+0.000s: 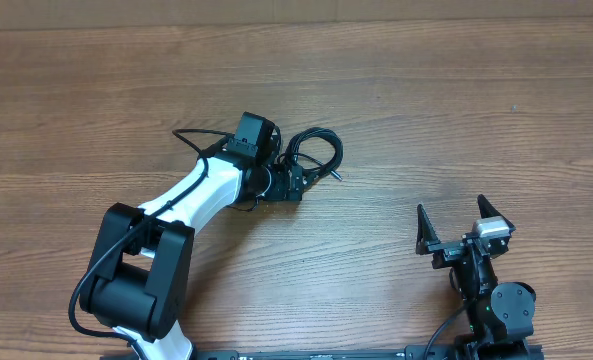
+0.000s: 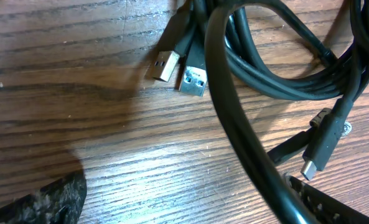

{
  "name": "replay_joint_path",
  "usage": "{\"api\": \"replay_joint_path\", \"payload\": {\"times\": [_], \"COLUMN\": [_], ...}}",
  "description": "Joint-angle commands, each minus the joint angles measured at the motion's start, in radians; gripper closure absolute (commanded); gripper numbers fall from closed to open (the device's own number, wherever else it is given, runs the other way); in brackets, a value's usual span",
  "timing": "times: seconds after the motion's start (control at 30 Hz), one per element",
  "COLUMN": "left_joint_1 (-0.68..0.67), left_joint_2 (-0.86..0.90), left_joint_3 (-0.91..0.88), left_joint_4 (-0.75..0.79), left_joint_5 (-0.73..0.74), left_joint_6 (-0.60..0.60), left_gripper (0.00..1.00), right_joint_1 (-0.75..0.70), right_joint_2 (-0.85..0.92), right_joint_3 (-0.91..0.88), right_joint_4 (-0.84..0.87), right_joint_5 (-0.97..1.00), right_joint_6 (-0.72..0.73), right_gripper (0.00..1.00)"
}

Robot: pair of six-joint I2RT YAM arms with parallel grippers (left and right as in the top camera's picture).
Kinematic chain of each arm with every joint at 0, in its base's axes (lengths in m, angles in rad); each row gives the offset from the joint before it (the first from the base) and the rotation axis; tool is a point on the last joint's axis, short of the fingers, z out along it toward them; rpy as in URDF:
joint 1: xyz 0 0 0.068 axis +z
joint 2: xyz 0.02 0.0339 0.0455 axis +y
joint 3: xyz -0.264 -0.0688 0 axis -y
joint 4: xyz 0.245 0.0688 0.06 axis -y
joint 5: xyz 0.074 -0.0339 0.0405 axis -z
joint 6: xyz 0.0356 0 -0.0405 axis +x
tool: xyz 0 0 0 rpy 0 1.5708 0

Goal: Untangle cables
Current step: 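Lift the left gripper up and back away from the cables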

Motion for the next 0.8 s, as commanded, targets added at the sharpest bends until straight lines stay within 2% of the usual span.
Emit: {"api": "replay_joint_path", "payload": {"times": [0.0, 0.1, 0.13, 0.17, 0.2, 0.43, 0.5, 0.53, 0.57, 0.6, 0.67, 0.77], "left_joint_1": [0.002, 0.002, 0.002, 0.002, 0.002, 0.020, 0.020, 0.020, 0.020, 0.020, 0.021, 0.020], "left_joint_2": [0.031, 0.031, 0.031, 0.029, 0.027, -0.072, -0.108, -0.124, -0.134, -0.139, -0.147, -0.145], "left_joint_3": [-0.025, -0.025, -0.025, -0.022, -0.017, 0.084, 0.111, 0.123, 0.128, 0.128, 0.128, 0.127], "left_joint_4": [-0.005, -0.006, -0.004, -0.004, -0.006, -0.087, -0.085, -0.077, -0.065, -0.058, -0.042, -0.048], "left_joint_5": [-0.010, -0.013, -0.013, -0.008, -0.005, -0.006, -0.023, -0.040, -0.048, -0.051, -0.051, -0.086], "left_joint_6": [-0.006, -0.006, -0.005, -0.002, 0.000, 0.049, 0.059, 0.058, 0.058, 0.058, 0.058, 0.058], "left_gripper": [0.01, 0.00, 0.09, 0.25, 0.31, 0.45, 0.58, 0.72, 0.81, 0.85, 0.89, 0.90], "right_joint_1": [-0.008, -0.008, -0.008, -0.008, -0.008, -0.008, -0.008, -0.008, -0.008, -0.008, -0.008, -0.008], "right_joint_2": [-0.006, -0.006, -0.006, -0.006, -0.006, -0.006, -0.006, -0.006, -0.006, -0.006, -0.006, -0.006], "right_joint_3": [-0.011, -0.011, -0.011, -0.011, -0.011, -0.011, -0.011, -0.011, -0.011, -0.011, -0.011, -0.011], "right_joint_4": [0.006, 0.006, 0.006, 0.006, 0.006, 0.006, 0.006, 0.006, 0.006, 0.006, 0.006, 0.006], "right_joint_5": [-0.003, -0.003, -0.003, -0.003, -0.002, -0.003, -0.003, -0.003, -0.003, -0.003, -0.003, -0.003], "right_joint_6": [-0.002, -0.002, -0.002, -0.002, -0.002, -0.002, -0.002, -0.002, -0.002, -0.002, -0.002, -0.002], "right_gripper": [0.00, 0.00, 0.00, 0.00, 0.00, 0.00, 0.00, 0.00, 0.00, 0.00, 0.00, 0.00]}}
